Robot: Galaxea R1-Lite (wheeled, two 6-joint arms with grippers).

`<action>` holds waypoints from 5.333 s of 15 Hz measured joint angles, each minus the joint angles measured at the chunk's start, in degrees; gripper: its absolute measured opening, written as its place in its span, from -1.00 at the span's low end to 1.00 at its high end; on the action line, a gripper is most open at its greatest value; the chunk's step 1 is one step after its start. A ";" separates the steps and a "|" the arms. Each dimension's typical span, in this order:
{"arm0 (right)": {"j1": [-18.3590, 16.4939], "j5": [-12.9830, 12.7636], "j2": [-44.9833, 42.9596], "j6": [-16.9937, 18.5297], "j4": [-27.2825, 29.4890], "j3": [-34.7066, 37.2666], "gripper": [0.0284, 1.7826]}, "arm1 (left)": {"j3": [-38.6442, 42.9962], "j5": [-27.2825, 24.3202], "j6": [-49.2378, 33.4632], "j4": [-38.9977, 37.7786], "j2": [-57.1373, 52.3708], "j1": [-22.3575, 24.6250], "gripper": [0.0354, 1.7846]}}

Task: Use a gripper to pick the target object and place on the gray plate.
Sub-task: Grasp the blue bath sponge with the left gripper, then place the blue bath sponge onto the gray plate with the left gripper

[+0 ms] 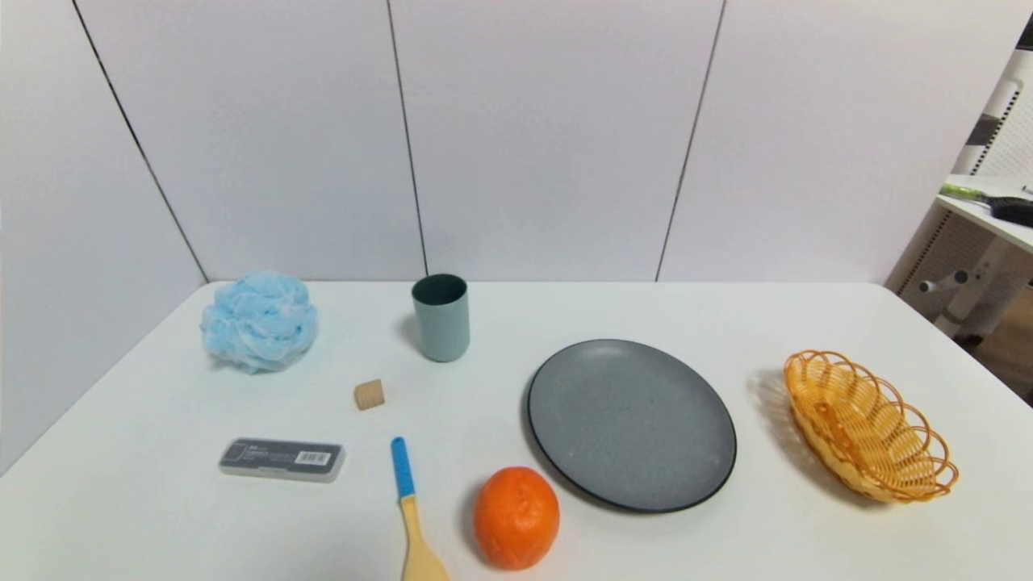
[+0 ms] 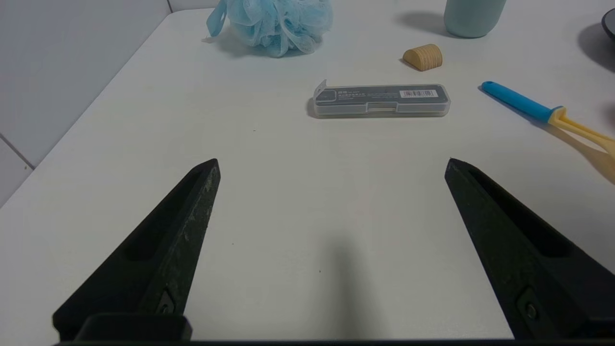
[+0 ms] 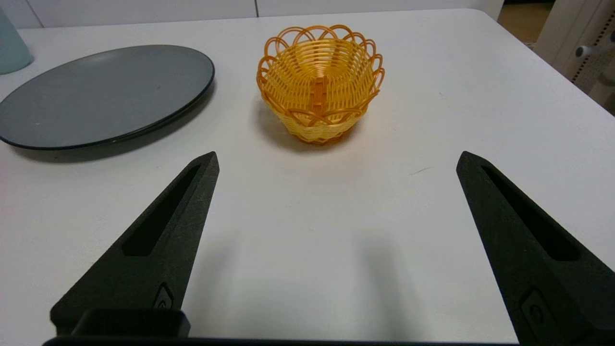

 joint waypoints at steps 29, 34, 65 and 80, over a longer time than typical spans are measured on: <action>-0.02 -0.02 0.00 0.02 0.00 0.00 0.92 | -48.48 -0.28 1.21 4.71 40.36 -0.17 0.89; 0.00 -0.02 0.00 0.02 0.00 0.00 0.92 | -70.21 -0.21 1.15 7.13 63.68 0.61 0.89; -0.02 -0.02 0.00 0.02 -0.02 0.00 0.92 | -93.55 -0.20 1.04 25.21 122.52 5.13 0.89; 0.00 -0.02 0.00 0.04 -0.02 0.00 0.92 | -91.51 -5.83 11.54 25.70 106.55 4.30 -0.15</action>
